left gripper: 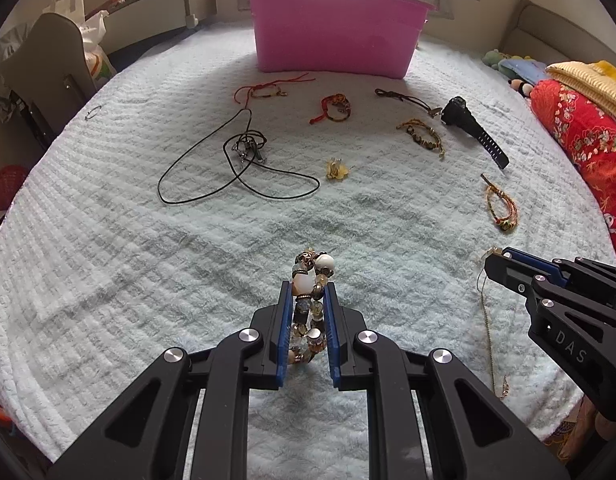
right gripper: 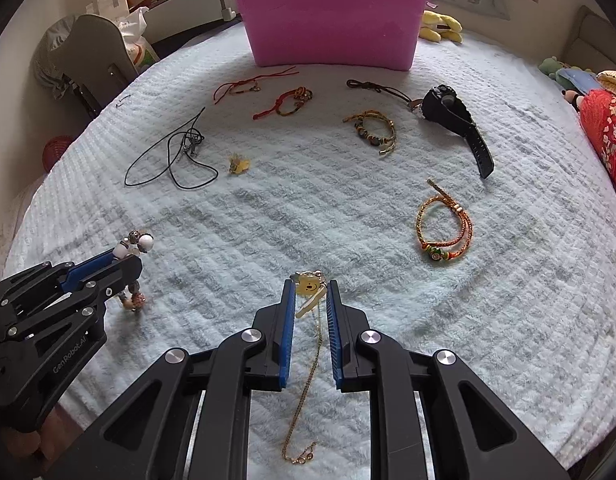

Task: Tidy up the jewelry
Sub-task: 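Lift the beaded bracelet with the left tool and carry it over the pink tub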

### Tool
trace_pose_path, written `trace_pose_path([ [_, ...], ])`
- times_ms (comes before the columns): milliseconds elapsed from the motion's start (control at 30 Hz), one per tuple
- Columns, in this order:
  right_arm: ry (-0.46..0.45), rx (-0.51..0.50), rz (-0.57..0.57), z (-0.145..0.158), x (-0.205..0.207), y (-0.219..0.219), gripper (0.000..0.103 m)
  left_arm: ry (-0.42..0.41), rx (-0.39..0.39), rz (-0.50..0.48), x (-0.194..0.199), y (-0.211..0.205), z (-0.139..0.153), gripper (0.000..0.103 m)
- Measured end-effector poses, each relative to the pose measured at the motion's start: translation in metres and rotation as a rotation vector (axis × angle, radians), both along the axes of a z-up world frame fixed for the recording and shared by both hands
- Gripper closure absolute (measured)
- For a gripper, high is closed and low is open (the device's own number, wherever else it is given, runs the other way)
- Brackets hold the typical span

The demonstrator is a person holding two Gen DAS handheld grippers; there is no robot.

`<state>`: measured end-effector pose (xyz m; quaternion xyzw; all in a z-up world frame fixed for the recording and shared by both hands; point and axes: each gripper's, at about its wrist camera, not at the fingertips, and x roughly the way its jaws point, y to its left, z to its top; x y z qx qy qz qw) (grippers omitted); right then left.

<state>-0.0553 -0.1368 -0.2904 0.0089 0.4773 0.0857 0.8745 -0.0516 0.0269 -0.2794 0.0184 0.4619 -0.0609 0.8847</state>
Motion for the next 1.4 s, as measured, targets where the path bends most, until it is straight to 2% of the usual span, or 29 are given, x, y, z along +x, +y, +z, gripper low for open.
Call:
trace_pose_path([
  [200, -0.007, 0.014, -0.015, 0.039, -0.001, -0.01, 0.088, -0.022, -0.004, -0.015, 0.006, -0.005, 0.043, 0.088],
  [467, -0.045, 0.046, -0.037, 0.114, 0.005, -0.038, 0.088, -0.051, -0.035, -0.004, 0.023, -0.017, 0.118, 0.088],
  [800, -0.109, 0.091, -0.055, 0.218, 0.049, -0.073, 0.088, -0.064, -0.065, 0.012, 0.066, -0.023, 0.215, 0.088],
  [1033, -0.151, 0.119, -0.073, 0.273, 0.115, -0.077, 0.088, -0.099, -0.088, -0.006, 0.131, -0.018, 0.26, 0.088],
  [1400, -0.16, 0.161, -0.15, 0.32, 0.256, -0.063, 0.088, -0.12, -0.134, -0.116, 0.277, -0.02, 0.291, 0.088],
])
